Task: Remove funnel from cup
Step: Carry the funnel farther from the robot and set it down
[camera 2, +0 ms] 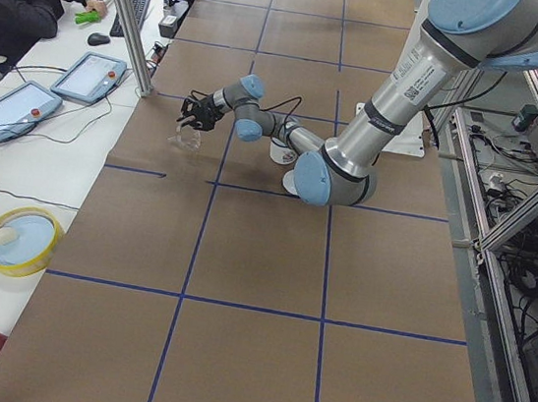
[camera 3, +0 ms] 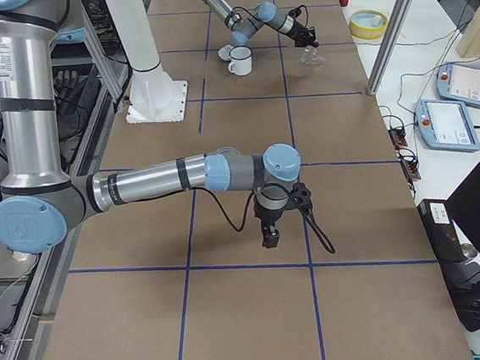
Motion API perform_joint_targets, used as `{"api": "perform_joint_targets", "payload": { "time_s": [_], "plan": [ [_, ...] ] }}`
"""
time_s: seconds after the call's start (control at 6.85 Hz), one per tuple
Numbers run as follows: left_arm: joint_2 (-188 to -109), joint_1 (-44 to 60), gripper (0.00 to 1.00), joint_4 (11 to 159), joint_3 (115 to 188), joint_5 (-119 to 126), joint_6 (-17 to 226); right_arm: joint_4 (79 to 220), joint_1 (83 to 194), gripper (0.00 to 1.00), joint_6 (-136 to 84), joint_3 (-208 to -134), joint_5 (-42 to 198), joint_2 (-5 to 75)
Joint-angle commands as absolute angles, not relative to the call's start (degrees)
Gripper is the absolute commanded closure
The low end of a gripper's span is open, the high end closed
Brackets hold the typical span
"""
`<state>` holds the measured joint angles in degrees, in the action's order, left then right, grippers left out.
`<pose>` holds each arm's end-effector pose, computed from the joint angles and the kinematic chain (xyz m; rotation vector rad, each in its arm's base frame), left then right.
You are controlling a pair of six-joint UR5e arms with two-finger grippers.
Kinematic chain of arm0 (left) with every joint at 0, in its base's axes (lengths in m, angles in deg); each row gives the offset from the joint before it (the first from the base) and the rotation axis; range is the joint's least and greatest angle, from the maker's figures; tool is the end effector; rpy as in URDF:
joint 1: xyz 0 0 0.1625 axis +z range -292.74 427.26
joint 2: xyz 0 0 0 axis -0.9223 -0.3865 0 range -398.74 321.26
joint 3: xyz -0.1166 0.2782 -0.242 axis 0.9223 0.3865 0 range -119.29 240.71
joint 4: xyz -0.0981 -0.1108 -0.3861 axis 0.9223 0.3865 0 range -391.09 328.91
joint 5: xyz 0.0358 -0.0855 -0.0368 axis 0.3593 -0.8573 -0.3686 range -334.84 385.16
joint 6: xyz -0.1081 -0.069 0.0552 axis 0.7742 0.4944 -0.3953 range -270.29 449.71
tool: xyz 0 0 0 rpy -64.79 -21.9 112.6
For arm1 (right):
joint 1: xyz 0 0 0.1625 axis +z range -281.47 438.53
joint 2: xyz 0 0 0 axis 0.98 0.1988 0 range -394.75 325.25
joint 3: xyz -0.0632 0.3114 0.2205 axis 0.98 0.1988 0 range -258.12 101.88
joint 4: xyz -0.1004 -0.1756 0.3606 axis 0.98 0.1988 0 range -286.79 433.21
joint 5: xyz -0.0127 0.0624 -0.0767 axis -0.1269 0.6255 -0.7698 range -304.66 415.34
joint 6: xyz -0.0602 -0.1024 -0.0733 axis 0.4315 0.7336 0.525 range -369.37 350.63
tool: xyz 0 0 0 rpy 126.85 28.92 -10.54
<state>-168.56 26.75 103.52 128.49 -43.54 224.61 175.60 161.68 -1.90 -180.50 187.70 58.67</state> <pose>0.4752 -0.6481 0.3136 0.3276 1.2133 -1.5147 -0.0154 -0.4583 0.5967 -0.0533 -0.7410 -0.2164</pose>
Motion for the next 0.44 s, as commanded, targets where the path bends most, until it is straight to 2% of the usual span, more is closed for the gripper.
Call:
{"api": "perform_joint_targets", "payload": {
  "time_s": [0.0, 0.29],
  "plan": [
    [-167.95, 26.31, 0.00, 102.78, 132.66, -43.92, 218.77, 175.60, 161.68, 0.00, -1.90, -180.51, 187.70, 58.67],
    [-164.19, 25.43, 0.00, 95.36, 143.87, -53.17, 207.88, 175.60, 161.68, 0.00, -1.90, -180.51, 187.70, 58.67]
  ]
}}
